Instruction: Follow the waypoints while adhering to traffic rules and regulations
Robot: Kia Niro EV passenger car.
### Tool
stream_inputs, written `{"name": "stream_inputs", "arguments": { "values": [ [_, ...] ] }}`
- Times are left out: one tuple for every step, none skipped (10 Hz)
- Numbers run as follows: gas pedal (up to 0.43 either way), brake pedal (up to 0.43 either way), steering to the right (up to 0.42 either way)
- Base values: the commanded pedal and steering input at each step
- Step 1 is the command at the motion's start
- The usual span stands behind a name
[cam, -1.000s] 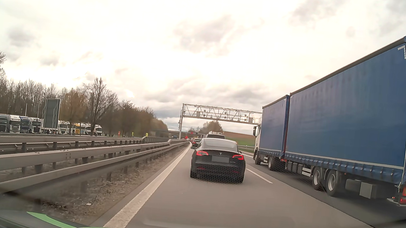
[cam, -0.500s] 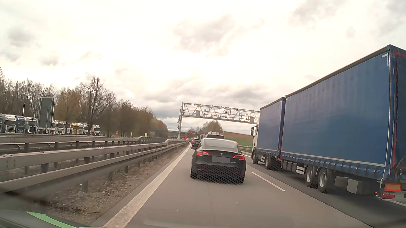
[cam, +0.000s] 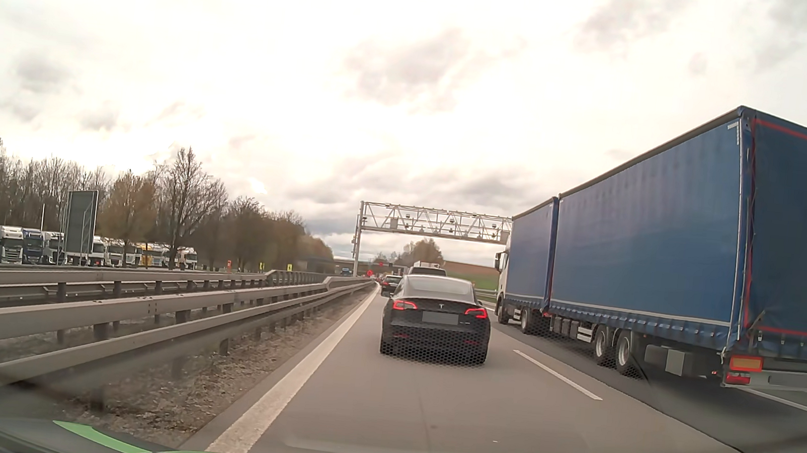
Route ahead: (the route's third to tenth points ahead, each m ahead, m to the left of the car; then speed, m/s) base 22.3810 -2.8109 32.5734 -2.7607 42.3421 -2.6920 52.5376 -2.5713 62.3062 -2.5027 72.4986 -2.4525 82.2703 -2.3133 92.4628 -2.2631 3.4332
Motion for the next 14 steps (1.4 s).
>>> {"name": "stream_inputs", "arguments": {
  "values": [
    [0.0,0.0,-0.002],
    [0.0,0.0,-0.002],
    [0.0,0.0,-0.001],
    [0.0,0.0,-0.002],
    [0.0,0.0,-0.002],
    [0.008,0.0,-0.002],
    [0.02,0.0,-0.002],
    [0.028,0.0,-0.002],
    [0.047,0.0,-0.002],
    [0.047,0.0,-0.002],
    [0.059,0.0,-0.002],
    [0.059,0.0,-0.002],
    [0.059,0.0,-0.002],
    [0.059,0.0,-0.002]
  ]
}}
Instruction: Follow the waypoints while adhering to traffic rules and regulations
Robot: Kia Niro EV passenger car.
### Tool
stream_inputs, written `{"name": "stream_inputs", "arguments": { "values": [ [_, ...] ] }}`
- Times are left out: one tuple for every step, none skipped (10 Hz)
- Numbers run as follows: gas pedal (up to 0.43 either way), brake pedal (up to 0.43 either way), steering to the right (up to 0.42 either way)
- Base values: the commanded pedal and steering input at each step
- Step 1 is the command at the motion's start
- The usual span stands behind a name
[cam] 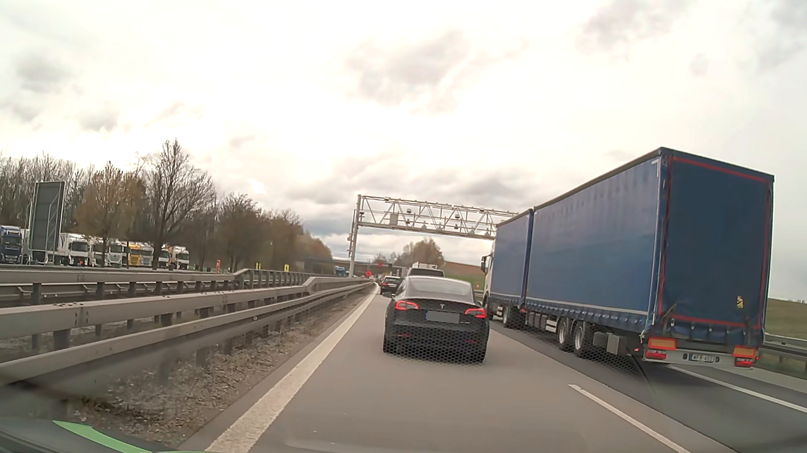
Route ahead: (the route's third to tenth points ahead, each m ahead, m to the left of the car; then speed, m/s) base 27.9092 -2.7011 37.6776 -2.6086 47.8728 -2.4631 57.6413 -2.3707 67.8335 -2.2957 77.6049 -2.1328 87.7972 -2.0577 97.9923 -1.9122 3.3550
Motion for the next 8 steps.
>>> {"name": "stream_inputs", "arguments": {
  "values": [
    [0.059,0.0,-0.002],
    [0.059,0.0,-0.002],
    [0.059,0.0,-0.002],
    [0.059,0.0,-0.002],
    [0.059,0.0,-0.002],
    [0.059,0.0,-0.002],
    [0.059,0.0,-0.002],
    [0.059,0.0,-0.002]
  ]
}}
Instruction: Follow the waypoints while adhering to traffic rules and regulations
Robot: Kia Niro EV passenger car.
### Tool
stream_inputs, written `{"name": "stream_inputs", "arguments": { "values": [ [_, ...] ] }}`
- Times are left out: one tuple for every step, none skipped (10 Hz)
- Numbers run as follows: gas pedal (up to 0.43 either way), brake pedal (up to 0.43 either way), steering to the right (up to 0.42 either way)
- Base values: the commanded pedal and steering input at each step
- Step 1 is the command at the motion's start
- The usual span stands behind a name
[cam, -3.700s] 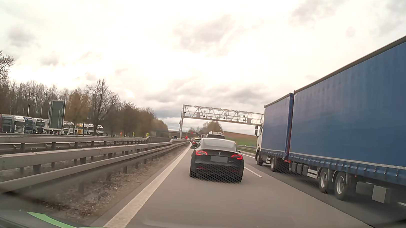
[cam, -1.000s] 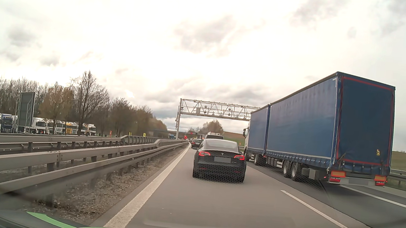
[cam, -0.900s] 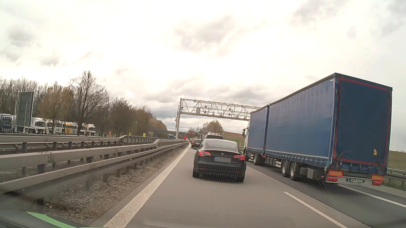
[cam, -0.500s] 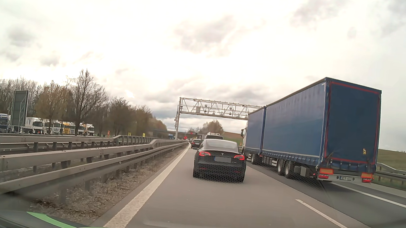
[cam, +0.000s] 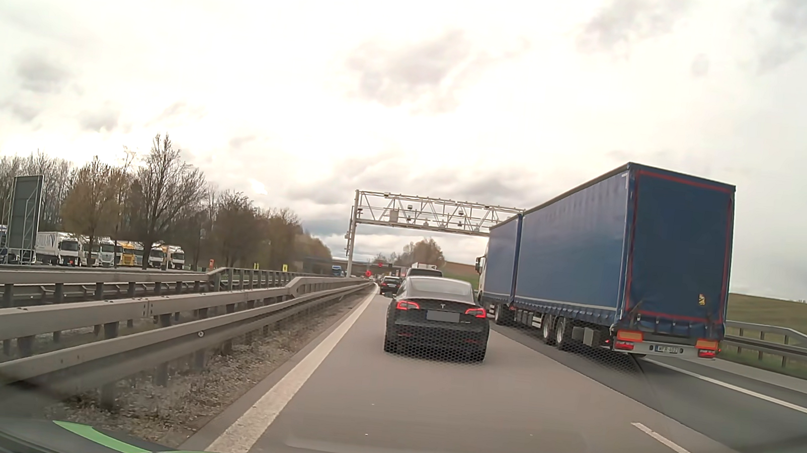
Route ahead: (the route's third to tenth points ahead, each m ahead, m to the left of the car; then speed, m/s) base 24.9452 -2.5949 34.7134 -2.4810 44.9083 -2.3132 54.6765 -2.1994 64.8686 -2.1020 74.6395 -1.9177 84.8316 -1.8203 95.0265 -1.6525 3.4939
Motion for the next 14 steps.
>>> {"name": "stream_inputs", "arguments": {
  "values": [
    [0.059,0.0,-0.002],
    [0.059,0.0,-0.002],
    [0.059,0.0,-0.002],
    [0.059,0.0,-0.002],
    [0.059,0.0,-0.001],
    [0.059,0.0,-0.002],
    [0.059,0.0,-0.001],
    [0.047,0.0,-0.002],
    [0.039,0.0,-0.002],
    [0.028,0.0,-0.002],
    [0.02,0.0,-0.002],
    [0.02,0.0,-0.002],
    [0.02,0.0,-0.003],
    [0.008,0.0,-0.002]
  ]
}}
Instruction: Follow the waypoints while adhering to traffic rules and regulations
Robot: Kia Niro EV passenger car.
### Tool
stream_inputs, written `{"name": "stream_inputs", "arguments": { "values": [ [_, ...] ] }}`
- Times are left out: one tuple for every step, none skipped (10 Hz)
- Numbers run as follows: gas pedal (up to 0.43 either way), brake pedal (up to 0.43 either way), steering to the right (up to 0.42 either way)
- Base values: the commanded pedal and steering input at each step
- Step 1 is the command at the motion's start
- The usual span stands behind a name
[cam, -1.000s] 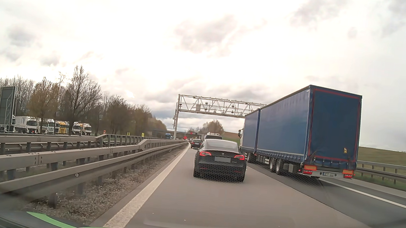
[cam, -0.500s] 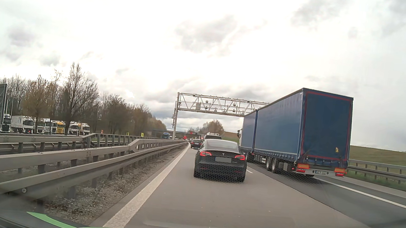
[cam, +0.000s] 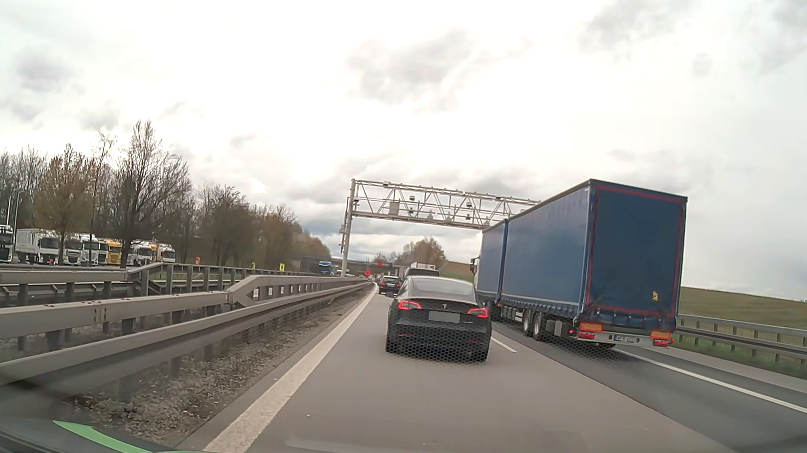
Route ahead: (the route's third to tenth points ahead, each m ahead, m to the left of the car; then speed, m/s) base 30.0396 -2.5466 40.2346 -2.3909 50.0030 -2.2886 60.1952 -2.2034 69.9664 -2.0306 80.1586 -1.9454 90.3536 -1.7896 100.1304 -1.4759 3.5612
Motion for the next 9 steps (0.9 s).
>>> {"name": "stream_inputs", "arguments": {
  "values": [
    [0.008,0.0,-0.003],
    [0.008,0.0,-0.003],
    [0.008,0.0,-0.002],
    [0.008,0.0,-0.003],
    [0.008,0.0,-0.003],
    [0.008,0.0,-0.003],
    [0.008,0.0,-0.003],
    [0.008,0.0,-0.002],
    [0.008,0.0,-0.003]
  ]
}}
